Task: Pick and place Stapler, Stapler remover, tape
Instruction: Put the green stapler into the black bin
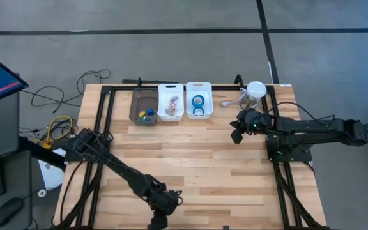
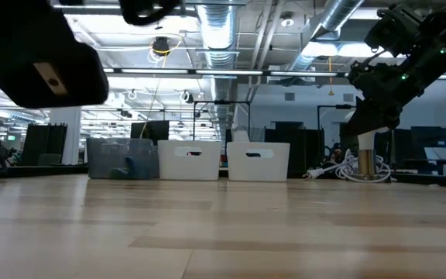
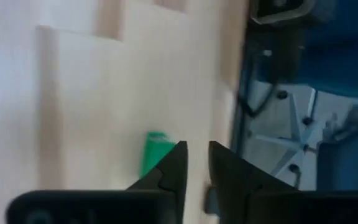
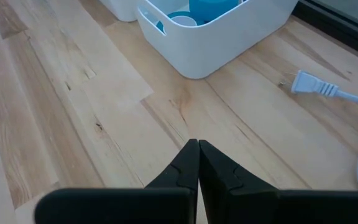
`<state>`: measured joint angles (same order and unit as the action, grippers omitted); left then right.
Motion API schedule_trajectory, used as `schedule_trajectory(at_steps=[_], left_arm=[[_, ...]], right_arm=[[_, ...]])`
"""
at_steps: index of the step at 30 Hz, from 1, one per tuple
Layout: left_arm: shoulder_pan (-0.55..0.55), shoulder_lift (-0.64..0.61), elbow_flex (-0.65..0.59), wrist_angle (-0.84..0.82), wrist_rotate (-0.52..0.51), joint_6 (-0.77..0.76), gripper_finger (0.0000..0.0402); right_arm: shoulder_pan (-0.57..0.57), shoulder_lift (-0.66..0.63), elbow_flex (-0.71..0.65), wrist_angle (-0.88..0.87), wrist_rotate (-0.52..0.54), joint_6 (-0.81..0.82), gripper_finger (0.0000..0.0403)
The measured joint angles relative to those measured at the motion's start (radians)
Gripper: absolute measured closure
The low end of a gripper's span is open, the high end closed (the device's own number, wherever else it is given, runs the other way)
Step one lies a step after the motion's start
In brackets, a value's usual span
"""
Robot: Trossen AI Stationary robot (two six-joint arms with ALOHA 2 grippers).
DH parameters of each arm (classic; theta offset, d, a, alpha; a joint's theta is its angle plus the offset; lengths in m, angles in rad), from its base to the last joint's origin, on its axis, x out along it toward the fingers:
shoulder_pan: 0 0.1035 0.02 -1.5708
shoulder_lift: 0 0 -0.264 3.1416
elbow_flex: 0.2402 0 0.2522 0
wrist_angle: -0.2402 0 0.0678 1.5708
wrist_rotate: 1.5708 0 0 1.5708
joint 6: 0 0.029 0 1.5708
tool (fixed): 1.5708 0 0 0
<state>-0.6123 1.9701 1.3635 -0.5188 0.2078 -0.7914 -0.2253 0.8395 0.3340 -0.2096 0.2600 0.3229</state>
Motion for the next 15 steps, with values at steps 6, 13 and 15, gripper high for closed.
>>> schedule_trajectory(at_steps=[6, 13, 15], left_arm=[[-0.032, 0.0, 0.041, -0.008, 0.034, 0.012, 0.038], [-0.063, 0.0, 0.116, -0.235, -0.158, 0.027, 0.04], [-0.076, 0.0, 0.136, -0.289, -0.219, 0.025, 0.04]], right_arm=[[0.0, 0.0, 0.0, 0.0, 0.0, 0.0, 0.0402], [0.0, 0.0, 0.0, 0.0, 0.0, 0.0, 0.0402], [0.0, 0.0, 0.0, 0.0, 0.0, 0.0, 0.0402]])
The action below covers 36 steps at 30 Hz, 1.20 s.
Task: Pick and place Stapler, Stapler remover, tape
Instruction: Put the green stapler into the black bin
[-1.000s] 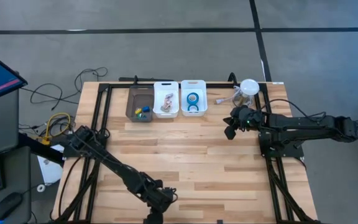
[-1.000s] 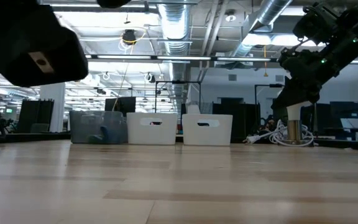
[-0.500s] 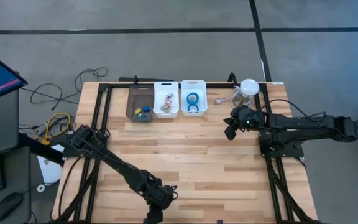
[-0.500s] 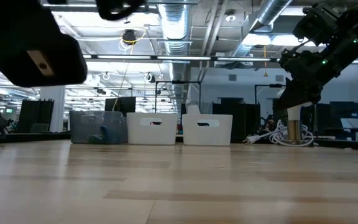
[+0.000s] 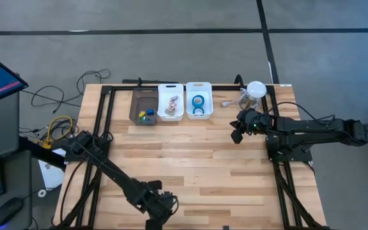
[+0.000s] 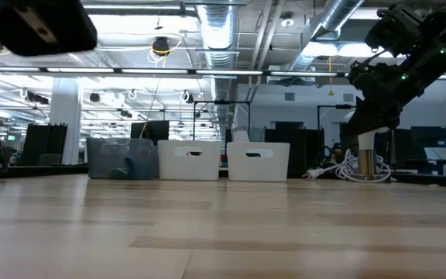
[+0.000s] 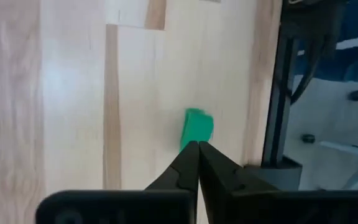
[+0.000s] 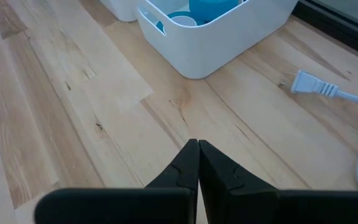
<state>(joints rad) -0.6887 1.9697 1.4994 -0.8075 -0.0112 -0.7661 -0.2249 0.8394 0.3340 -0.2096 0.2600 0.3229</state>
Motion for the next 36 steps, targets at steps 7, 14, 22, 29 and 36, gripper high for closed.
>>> schedule_trajectory(at_steps=[7, 14, 22, 29, 36], left_arm=[[-0.033, 0.0, 0.085, -0.128, -0.038, -0.051, 0.0401], [-0.039, 0.003, 0.15, -0.167, -0.108, -0.054, 0.0401], [-0.041, 0.098, 0.149, -0.165, -0.047, -0.043, 0.0401], [-0.023, 0.1, 0.148, -0.158, -0.049, 0.016, 0.0396], [-0.02, 0.121, 0.117, 0.019, 0.042, 0.031, 0.0356]], right_arm=[[0.0, 0.0, 0.0, 0.0, 0.0, 0.0, 0.0402], [0.0, 0.0, 0.0, 0.0, 0.003, -0.019, 0.0402], [0.0, 0.0, 0.0, -0.018, 0.001, -0.035, 0.0402], [0.0, 0.0, 0.0, -0.05, 0.0, -0.035, 0.0402], [0.0, 0.0, 0.0, -0.049, 0.001, -0.035, 0.0402]])
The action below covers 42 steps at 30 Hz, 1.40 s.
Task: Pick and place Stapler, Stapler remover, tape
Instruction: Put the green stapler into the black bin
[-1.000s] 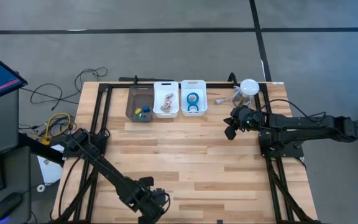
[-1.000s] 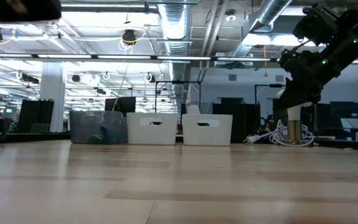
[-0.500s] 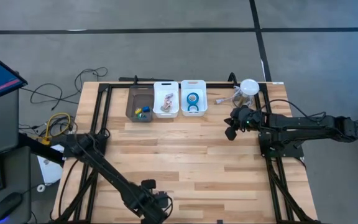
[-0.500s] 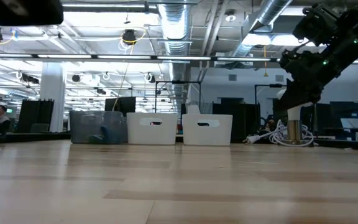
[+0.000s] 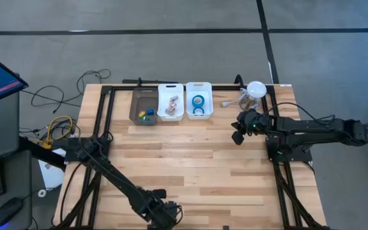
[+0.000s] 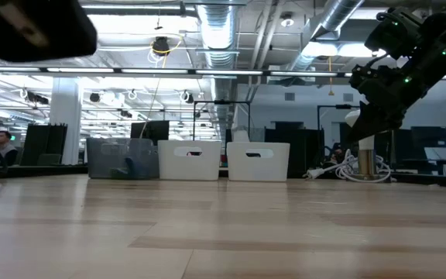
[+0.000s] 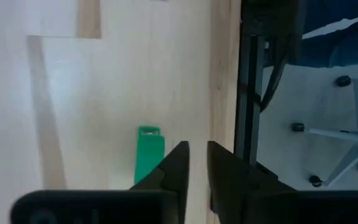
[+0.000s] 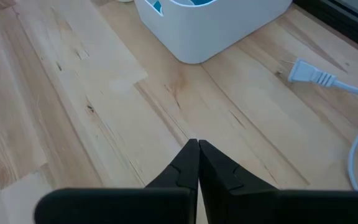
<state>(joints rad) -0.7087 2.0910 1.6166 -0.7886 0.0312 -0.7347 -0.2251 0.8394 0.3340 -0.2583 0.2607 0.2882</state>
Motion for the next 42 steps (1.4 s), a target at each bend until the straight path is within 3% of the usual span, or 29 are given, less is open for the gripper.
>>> schedule_trajectory(at_steps=[7, 14, 24, 32, 38, 42], left_arm=[[0.003, -0.006, -0.026, 0.023, 0.0, -0.003, 0.03], [0.006, -0.007, -0.036, 0.023, -0.014, -0.003, 0.0271], [0.003, -0.008, -0.139, 0.042, -0.015, -0.033, 0.0261], [0.009, -0.009, -0.145, 0.046, -0.013, -0.033, 0.0261], [0.047, -0.033, -0.142, 0.052, 0.114, -0.039, 0.0261], [0.057, -0.056, -0.142, 0.053, 0.131, -0.083, 0.0261]], right_arm=[[0.0, 0.0, 0.0, -0.003, 0.0, 0.0, 0.0402], [0.0, 0.0, 0.0, -0.002, 0.0, 0.001, 0.0402], [0.0, 0.0, 0.0, -0.002, 0.0, 0.001, 0.0402], [0.0, 0.0, 0.0, -0.003, 0.001, 0.001, 0.0402], [-0.001, 0.0, 0.0, -0.003, 0.002, 0.001, 0.0402], [0.0, 0.0, 0.0, -0.004, 0.002, 0.001, 0.0402]])
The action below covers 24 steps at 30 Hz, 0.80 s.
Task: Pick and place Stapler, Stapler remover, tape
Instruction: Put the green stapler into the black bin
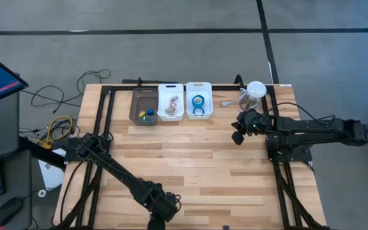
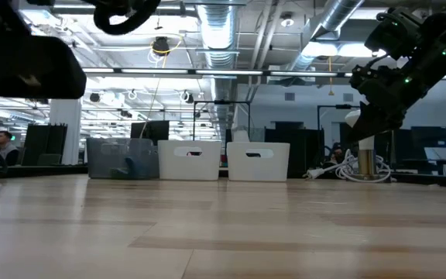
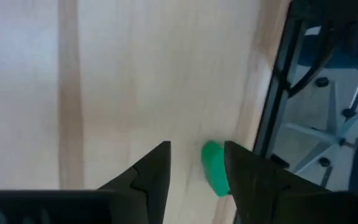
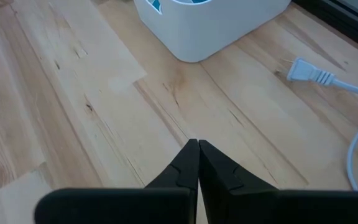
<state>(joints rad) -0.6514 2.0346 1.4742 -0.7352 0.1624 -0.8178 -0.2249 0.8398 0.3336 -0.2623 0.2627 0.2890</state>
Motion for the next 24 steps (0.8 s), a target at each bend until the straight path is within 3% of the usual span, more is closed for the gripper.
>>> schedule_trajectory(at_steps=[24], left_arm=[[-0.076, 0.0, -0.023, 0.043, 0.025, -0.198, 0.0261]], right_arm=[[0.0, 0.0, -0.001, -0.022, 0.001, -0.008, 0.0402]])
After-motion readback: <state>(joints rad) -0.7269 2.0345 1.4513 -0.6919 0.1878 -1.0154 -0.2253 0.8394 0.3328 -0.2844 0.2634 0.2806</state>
